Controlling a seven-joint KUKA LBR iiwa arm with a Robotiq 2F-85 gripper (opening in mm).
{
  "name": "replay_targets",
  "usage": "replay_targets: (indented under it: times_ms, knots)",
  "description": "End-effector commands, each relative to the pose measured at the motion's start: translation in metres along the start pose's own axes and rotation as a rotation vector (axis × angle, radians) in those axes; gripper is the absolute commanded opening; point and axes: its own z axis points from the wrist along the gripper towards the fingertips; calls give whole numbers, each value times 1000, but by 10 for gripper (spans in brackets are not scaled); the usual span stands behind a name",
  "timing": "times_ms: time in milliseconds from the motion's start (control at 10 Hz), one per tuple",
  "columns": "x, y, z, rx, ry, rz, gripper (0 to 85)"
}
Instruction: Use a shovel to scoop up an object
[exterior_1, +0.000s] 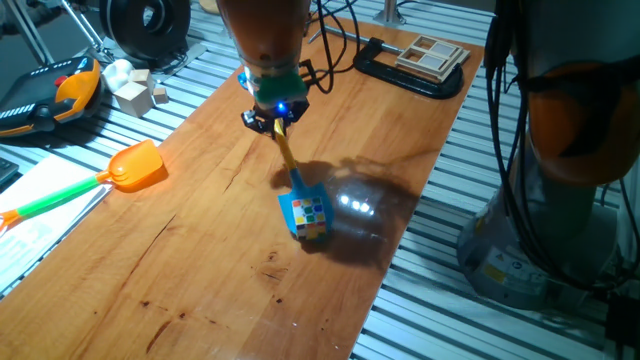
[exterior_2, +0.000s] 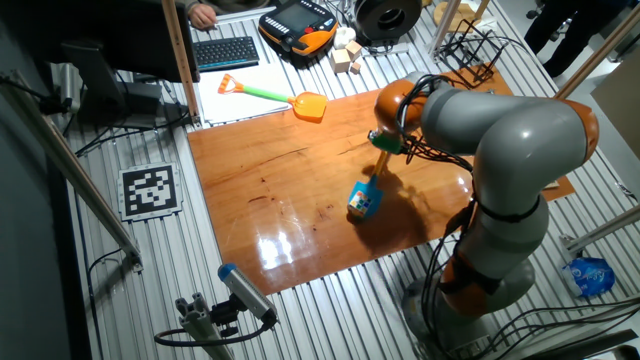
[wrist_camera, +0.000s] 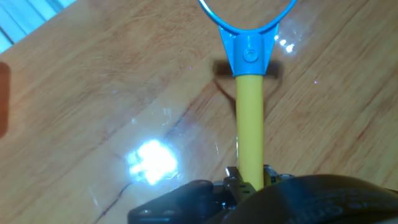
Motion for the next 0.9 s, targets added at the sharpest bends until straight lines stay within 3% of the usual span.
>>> replay_targets:
  times_ms: [0, 600, 800]
  knots:
    - [0, 0, 0, 1, 3, 3, 340]
    - [-1, -1, -4, -4, 53, -9, 340]
    - [1, -2, -6, -10, 54, -19, 340]
